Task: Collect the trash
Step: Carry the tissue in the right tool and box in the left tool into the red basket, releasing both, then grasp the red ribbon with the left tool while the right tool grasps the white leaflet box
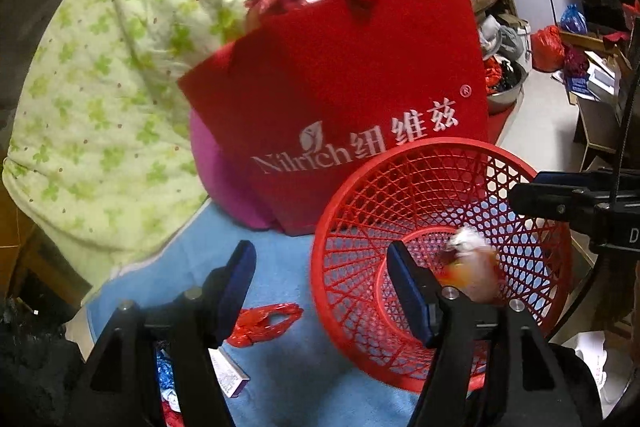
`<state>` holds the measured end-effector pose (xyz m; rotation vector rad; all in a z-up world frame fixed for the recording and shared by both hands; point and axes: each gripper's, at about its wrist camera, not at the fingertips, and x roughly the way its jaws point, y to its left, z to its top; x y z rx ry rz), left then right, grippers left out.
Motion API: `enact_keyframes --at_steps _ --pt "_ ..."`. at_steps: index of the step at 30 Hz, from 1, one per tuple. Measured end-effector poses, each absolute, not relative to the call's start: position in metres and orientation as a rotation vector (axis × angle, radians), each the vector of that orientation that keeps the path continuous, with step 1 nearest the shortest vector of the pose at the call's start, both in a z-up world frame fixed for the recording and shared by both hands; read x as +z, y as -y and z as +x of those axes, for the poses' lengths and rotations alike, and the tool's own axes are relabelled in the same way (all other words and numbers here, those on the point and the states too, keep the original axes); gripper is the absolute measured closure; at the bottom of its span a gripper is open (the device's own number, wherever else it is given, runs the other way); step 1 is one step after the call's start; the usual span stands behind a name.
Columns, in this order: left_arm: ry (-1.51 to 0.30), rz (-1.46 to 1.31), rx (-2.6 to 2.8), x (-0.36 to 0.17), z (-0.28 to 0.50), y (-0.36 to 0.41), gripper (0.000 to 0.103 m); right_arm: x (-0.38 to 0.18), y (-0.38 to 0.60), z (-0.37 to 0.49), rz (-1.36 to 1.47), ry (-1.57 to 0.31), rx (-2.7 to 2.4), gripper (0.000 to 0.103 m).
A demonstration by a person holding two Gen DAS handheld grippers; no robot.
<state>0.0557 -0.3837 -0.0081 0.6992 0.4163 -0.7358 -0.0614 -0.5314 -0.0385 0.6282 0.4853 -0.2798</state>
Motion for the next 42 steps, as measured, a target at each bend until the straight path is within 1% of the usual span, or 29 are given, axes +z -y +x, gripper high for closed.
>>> enact_keyframes --at_steps 6,13,15,16,20,23,30,35,40,42 --pt "-0.402 0.637 -0.676 0.008 0.068 0.336 0.029 -0.010 0.505 -0.057 0.571 -0.440 -0.236 0.047" --pt "-0.487 0.536 -0.404 0.003 0.120 0.202 0.028 0.027 0.448 -0.040 0.473 -0.379 -0.068 0.046" --pt "-0.526 0.507 -0.302 -0.004 0.137 0.158 0.028 0.033 0.424 -0.027 0.451 -0.378 0.008 0.044" --pt "-0.548 0.486 -0.259 -0.008 0.144 0.136 0.028 0.034 0.415 -0.021 0.445 -0.382 0.034 0.042" --pt "-0.648 0.381 -0.122 -0.031 0.166 0.053 0.028 0.026 0.372 0.021 0.441 -0.447 0.145 0.042" --pt "-0.700 0.338 -0.101 -0.052 0.171 0.023 0.028 0.008 0.347 0.055 0.439 -0.515 0.188 0.042" --pt "-0.826 0.214 -0.182 -0.110 0.199 0.008 0.028 -0.067 0.313 0.145 0.419 -0.737 0.163 0.042" --pt "-0.892 0.124 -0.276 -0.136 0.221 0.022 0.028 -0.118 0.321 0.189 0.459 -0.837 0.115 0.042" --pt "-0.927 0.084 -0.377 -0.151 0.240 0.050 0.028 -0.140 0.308 0.219 0.410 -0.914 0.142 0.042" --pt "-0.965 0.083 -0.384 -0.160 0.249 0.061 0.028 -0.143 0.297 0.230 0.345 -0.927 0.140 0.042"
